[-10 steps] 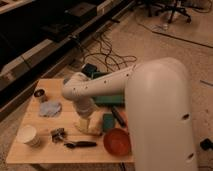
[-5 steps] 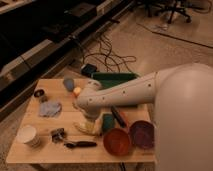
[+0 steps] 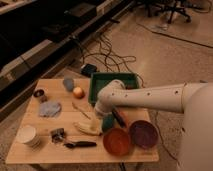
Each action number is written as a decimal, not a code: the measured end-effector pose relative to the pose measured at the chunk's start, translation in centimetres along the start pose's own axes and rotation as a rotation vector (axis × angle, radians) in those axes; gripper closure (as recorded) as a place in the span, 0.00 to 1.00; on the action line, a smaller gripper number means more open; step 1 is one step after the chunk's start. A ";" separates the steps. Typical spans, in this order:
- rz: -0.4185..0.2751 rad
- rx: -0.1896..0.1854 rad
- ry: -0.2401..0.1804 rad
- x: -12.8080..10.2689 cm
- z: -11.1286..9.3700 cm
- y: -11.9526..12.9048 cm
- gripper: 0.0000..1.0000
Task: Place banana in red bowl
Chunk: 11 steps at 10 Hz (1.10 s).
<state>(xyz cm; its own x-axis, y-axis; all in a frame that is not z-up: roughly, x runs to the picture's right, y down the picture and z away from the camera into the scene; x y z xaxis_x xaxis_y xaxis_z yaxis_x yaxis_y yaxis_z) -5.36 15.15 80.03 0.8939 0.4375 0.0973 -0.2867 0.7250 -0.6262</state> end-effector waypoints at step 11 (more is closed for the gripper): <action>-0.176 -0.166 -0.038 -7.6 3.6 -0.3 0.20</action>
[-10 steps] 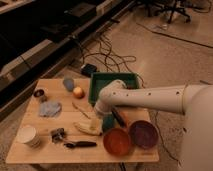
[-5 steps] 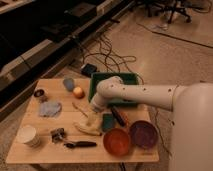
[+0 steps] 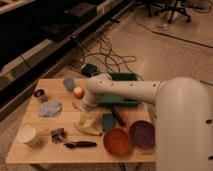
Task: Place banana in red bowl
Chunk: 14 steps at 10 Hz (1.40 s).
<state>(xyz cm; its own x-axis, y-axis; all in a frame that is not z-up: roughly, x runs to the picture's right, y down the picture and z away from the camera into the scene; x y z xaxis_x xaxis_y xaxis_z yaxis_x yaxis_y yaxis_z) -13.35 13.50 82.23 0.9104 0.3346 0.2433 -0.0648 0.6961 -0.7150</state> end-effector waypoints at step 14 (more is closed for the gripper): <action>-0.044 0.000 0.014 -0.9 2.2 5.3 0.20</action>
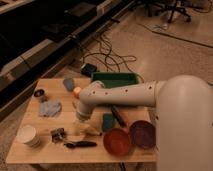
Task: Place banana in red bowl
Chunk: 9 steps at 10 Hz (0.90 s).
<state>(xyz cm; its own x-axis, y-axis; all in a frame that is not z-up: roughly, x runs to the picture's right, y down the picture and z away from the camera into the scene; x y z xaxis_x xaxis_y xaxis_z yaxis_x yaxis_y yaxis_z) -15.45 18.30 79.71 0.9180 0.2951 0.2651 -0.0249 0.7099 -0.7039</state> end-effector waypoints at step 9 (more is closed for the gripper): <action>0.075 0.005 -0.012 4.2 2.5 0.3 0.20</action>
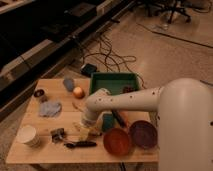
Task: Place banana in red bowl
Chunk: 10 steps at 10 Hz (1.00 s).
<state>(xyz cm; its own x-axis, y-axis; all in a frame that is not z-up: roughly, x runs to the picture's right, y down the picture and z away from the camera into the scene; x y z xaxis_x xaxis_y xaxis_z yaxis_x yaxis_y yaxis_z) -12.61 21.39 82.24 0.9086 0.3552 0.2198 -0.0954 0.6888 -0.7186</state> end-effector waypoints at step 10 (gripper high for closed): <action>0.008 0.007 -0.013 0.8 0.8 -1.0 1.00</action>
<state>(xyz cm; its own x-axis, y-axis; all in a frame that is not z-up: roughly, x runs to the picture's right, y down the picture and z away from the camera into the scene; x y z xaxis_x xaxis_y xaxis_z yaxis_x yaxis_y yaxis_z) -12.07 21.49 83.62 0.9023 0.3691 0.2228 -0.1056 0.6903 -0.7158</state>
